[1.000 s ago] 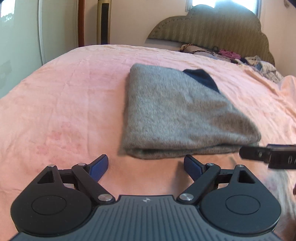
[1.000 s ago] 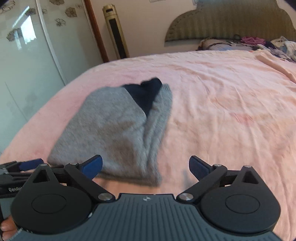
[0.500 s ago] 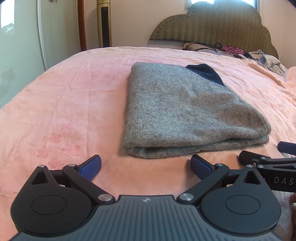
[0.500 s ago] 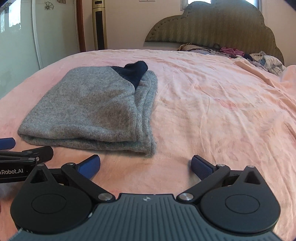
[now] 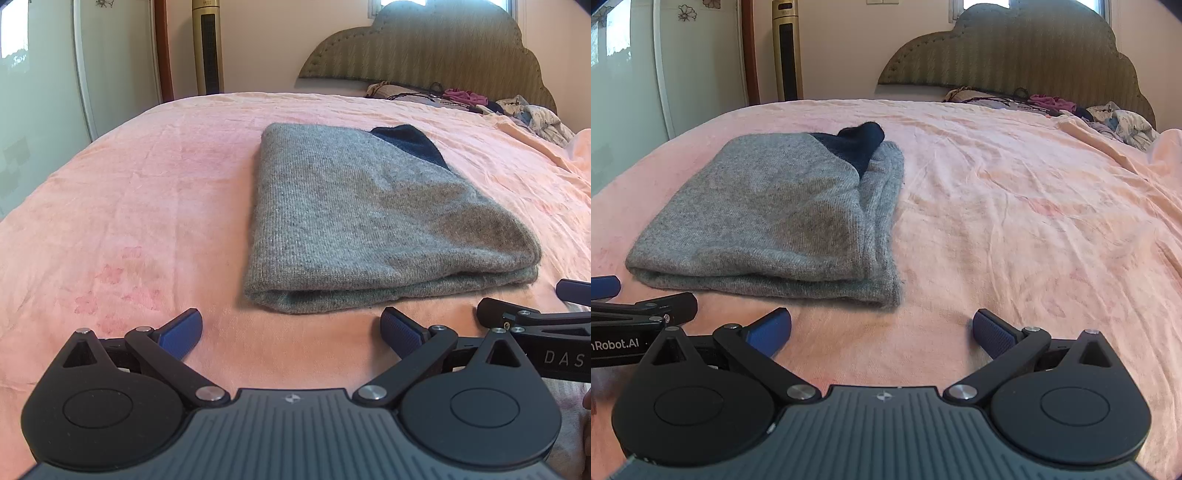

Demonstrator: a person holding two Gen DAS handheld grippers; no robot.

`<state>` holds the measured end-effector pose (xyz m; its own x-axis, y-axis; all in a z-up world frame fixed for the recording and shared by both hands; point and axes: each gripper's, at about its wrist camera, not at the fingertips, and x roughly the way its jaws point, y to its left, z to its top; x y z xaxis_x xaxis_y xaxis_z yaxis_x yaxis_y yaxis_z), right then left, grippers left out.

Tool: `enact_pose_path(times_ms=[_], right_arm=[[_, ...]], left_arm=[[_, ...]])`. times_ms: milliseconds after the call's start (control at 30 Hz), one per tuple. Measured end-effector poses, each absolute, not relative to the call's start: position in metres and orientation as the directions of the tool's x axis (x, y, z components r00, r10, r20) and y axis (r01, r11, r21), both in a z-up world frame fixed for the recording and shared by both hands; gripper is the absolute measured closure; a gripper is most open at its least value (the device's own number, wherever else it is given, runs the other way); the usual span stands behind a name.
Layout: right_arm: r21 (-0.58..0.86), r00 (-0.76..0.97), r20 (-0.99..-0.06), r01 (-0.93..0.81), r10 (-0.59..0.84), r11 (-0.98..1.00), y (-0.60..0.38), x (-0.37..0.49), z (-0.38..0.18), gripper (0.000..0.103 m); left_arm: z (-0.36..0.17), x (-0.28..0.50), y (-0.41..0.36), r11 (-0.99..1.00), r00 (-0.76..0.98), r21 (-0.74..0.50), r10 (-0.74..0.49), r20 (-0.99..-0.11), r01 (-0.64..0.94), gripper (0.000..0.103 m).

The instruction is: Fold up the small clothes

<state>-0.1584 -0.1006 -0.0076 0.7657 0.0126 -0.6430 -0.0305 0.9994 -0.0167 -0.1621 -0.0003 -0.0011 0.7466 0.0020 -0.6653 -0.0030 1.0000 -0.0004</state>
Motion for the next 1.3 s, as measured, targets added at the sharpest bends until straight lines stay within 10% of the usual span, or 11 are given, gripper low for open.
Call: enact_pose_path(times_ms=[1300], right_arm=[[0.005,0.77,-0.637,0.048,-0.034,0.999,-0.0957,-0.1598,-0.0074,0.0]], left_arm=[[-0.0012,-0.1615,0.004,1.0,0.747,0.0,0.003,-0.665,-0.004,0.0]])
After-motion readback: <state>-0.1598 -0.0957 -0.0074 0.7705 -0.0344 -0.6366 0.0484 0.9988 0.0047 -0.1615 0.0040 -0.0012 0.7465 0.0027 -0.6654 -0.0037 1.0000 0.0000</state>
